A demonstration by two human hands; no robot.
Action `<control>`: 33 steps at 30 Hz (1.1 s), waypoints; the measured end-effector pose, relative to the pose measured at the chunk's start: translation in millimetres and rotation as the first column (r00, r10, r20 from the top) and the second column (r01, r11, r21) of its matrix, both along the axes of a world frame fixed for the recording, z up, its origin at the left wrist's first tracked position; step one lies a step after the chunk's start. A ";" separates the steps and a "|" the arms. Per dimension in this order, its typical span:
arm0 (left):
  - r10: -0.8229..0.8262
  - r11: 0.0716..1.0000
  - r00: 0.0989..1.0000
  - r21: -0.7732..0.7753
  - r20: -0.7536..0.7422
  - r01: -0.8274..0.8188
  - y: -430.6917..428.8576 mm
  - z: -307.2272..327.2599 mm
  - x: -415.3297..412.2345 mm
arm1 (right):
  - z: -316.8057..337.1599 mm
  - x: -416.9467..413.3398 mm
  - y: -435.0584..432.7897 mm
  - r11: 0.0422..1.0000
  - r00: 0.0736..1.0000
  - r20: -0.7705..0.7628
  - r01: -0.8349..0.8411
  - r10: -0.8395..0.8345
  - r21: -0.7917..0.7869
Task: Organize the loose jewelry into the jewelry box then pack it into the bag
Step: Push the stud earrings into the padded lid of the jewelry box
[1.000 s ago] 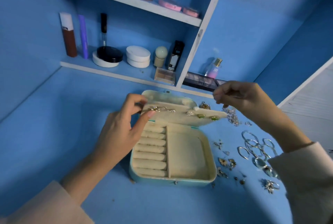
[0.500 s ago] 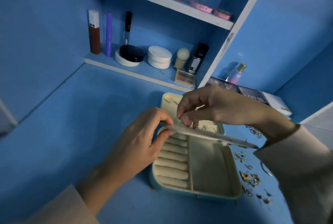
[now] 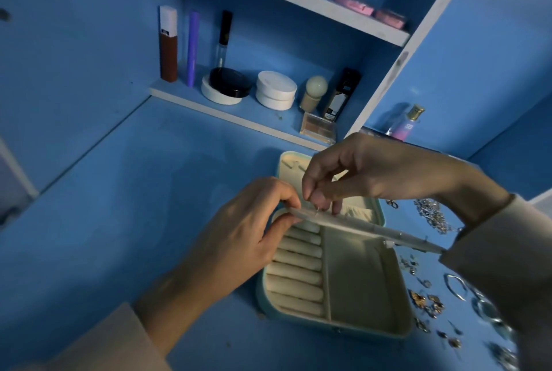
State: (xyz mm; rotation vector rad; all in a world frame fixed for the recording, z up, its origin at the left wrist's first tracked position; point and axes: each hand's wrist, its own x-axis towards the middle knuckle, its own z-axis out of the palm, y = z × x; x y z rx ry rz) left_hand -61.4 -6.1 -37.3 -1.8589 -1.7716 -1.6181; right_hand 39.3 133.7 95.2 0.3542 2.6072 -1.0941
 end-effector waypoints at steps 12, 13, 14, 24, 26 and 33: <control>0.009 1.000 1.000 -0.018 0.002 -0.009 -0.8 1.2 1.1 | -1.0 -1.0 -2.9 0.999 1.000 0.011 -0.022 0.022 0.033; 0.008 1.000 1.000 -0.019 0.003 -0.008 -0.9 1.2 1.1 | -1.5 -1.0 -3.4 0.999 1.000 0.013 -0.025 0.024 0.037; 0.008 1.000 1.000 -0.021 0.004 -0.008 -0.9 1.0 1.1 | -2.1 -1.3 -4.0 0.999 0.999 0.016 -0.028 0.028 0.041; 0.011 1.000 1.000 0.005 -0.016 -0.011 -0.5 1.6 0.0 | -0.5 0.7 -3.8 1.000 1.000 -0.011 -0.019 0.019 0.021; 0.009 1.000 1.000 0.003 -0.030 -0.009 -0.6 1.5 -0.2 | -1.0 0.7 -3.5 0.999 1.000 -0.012 -0.022 0.023 0.032; 0.018 1.000 1.000 -0.005 -0.026 -0.018 -1.0 1.2 0.6 | -7.7 2.9 -1.3 0.999 0.999 -0.025 -0.022 0.023 0.047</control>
